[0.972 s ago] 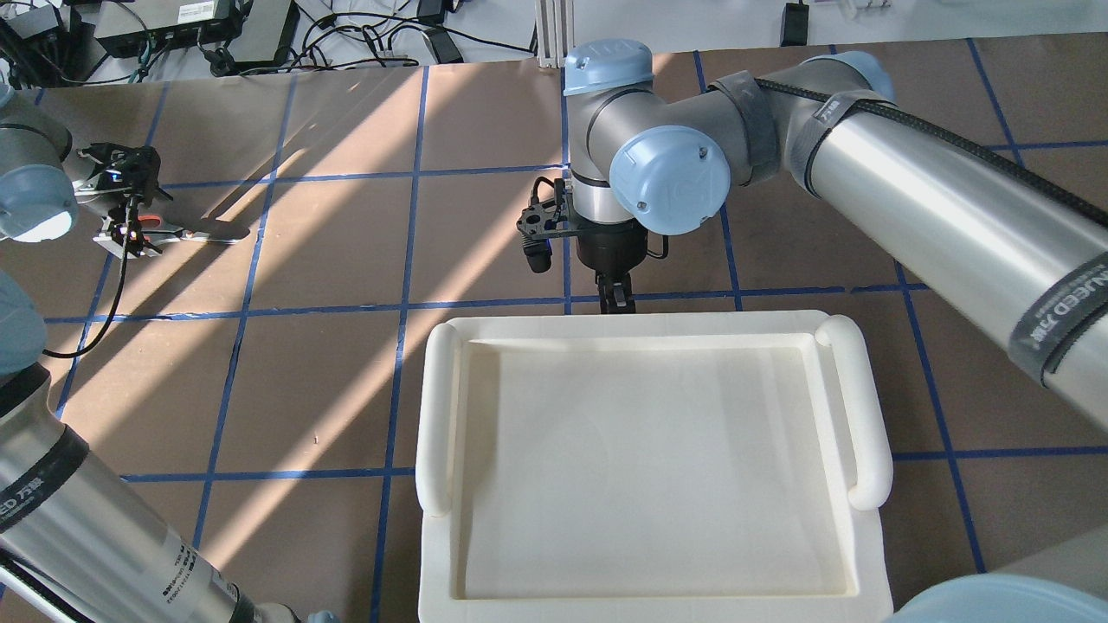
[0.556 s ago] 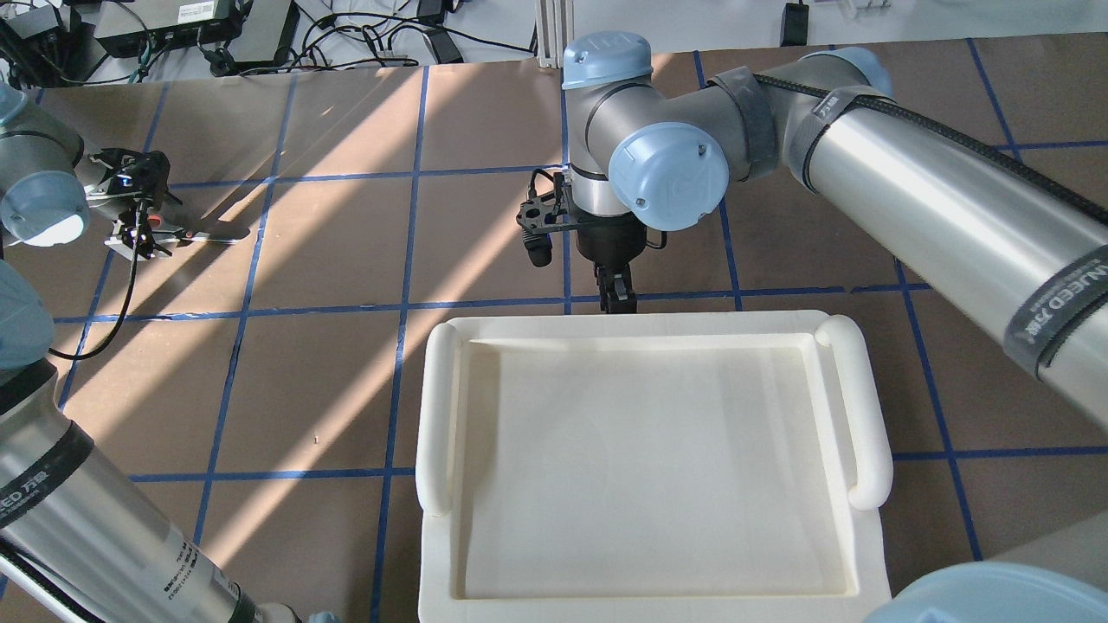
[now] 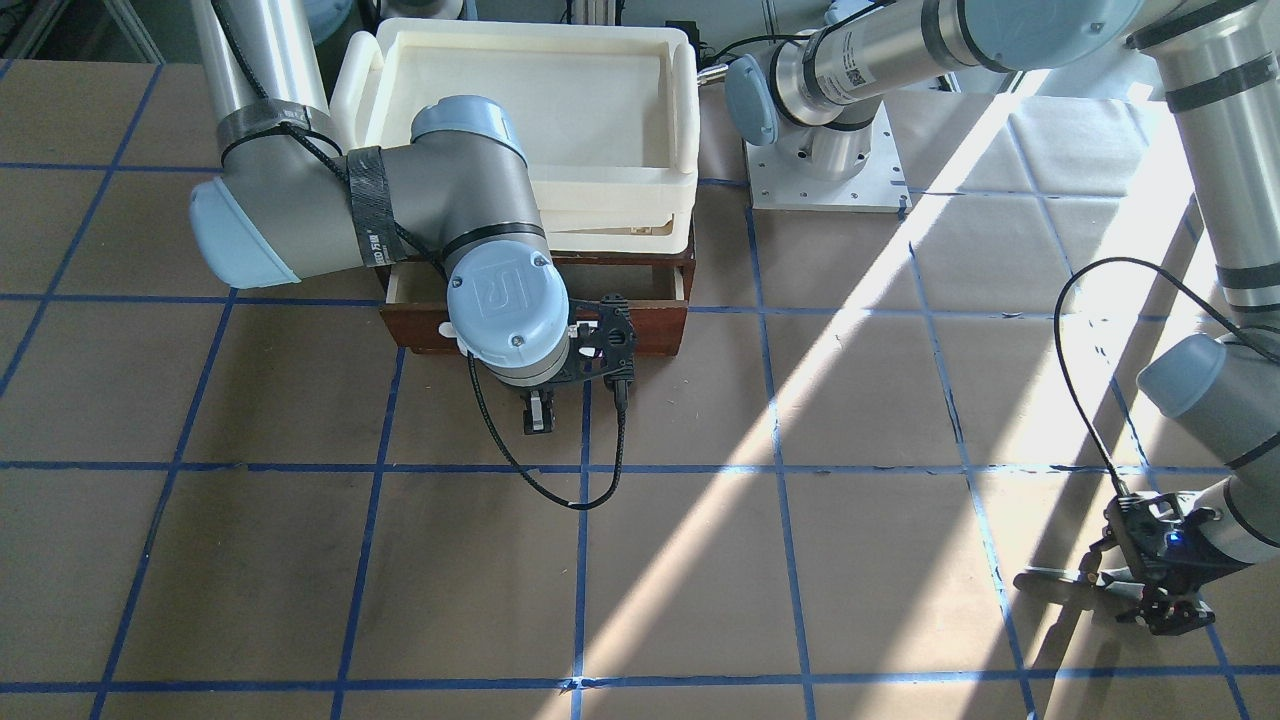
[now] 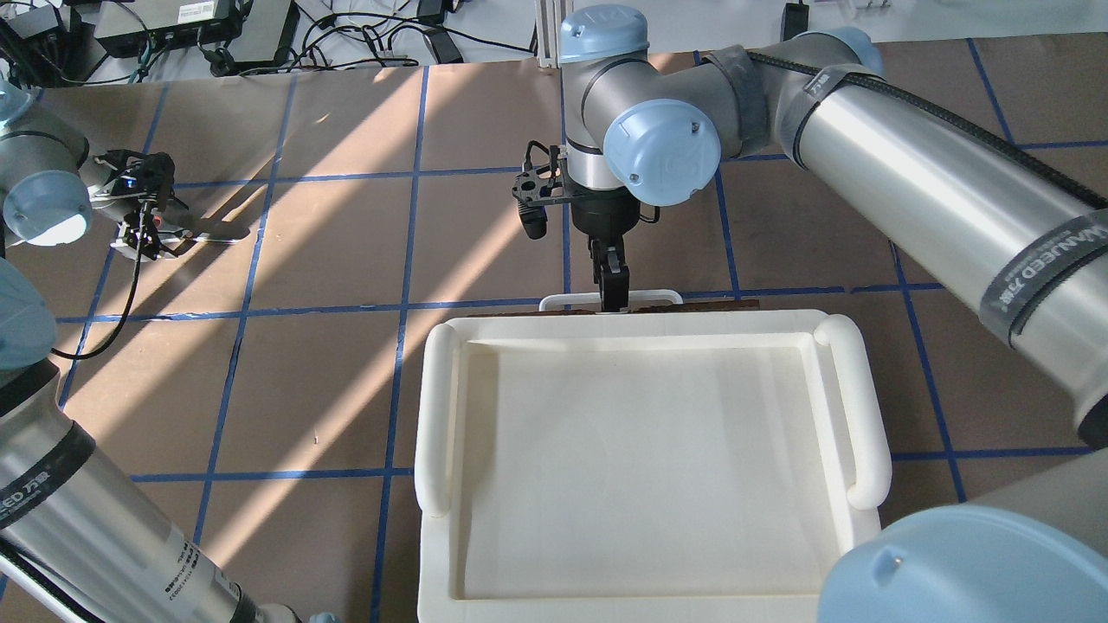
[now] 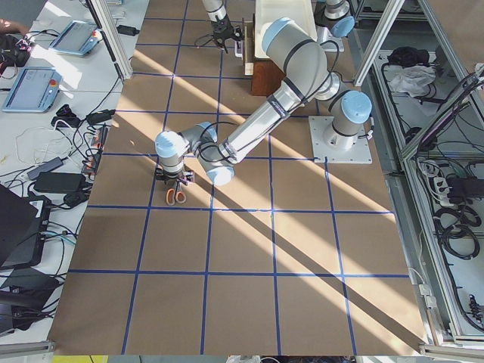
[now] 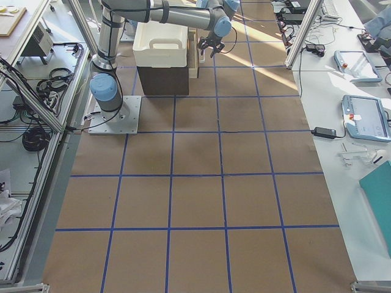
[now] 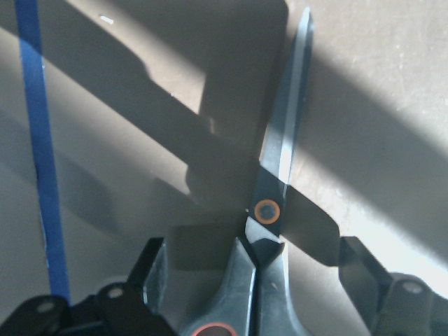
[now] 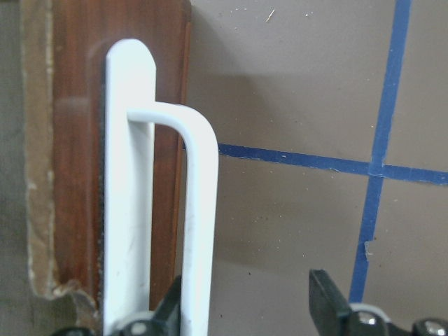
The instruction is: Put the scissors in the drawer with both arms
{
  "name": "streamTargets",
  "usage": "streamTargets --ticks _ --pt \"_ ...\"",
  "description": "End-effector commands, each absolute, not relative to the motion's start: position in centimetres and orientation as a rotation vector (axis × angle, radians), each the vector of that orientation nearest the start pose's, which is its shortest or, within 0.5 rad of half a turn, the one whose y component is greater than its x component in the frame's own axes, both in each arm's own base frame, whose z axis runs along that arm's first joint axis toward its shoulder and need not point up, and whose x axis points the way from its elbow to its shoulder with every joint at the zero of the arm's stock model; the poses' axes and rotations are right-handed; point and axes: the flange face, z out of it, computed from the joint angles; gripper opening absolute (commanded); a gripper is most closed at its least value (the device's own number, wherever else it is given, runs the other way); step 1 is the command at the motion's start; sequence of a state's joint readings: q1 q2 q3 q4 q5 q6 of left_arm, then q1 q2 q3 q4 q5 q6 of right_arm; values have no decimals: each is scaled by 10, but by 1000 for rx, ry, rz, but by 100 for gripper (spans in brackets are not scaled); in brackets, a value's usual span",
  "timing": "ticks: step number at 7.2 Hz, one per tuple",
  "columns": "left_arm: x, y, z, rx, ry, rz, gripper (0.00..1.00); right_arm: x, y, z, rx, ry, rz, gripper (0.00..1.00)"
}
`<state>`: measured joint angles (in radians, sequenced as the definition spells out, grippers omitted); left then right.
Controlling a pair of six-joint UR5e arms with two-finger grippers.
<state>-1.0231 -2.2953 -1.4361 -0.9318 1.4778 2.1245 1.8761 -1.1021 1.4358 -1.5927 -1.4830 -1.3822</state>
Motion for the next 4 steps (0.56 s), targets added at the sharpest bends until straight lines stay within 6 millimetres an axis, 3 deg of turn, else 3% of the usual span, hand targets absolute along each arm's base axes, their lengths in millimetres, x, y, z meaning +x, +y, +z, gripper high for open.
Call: streamTargets --ticks 1,2,4 --pt "249 -681 171 -2244 -2226 151 87 326 -572 288 -2148 1946 304 64" --pt "249 -681 169 -2239 -2221 148 87 323 -584 290 -2143 1959 286 64" --pt "250 -680 166 -2244 -2214 122 74 317 -592 290 -2140 1965 277 63"
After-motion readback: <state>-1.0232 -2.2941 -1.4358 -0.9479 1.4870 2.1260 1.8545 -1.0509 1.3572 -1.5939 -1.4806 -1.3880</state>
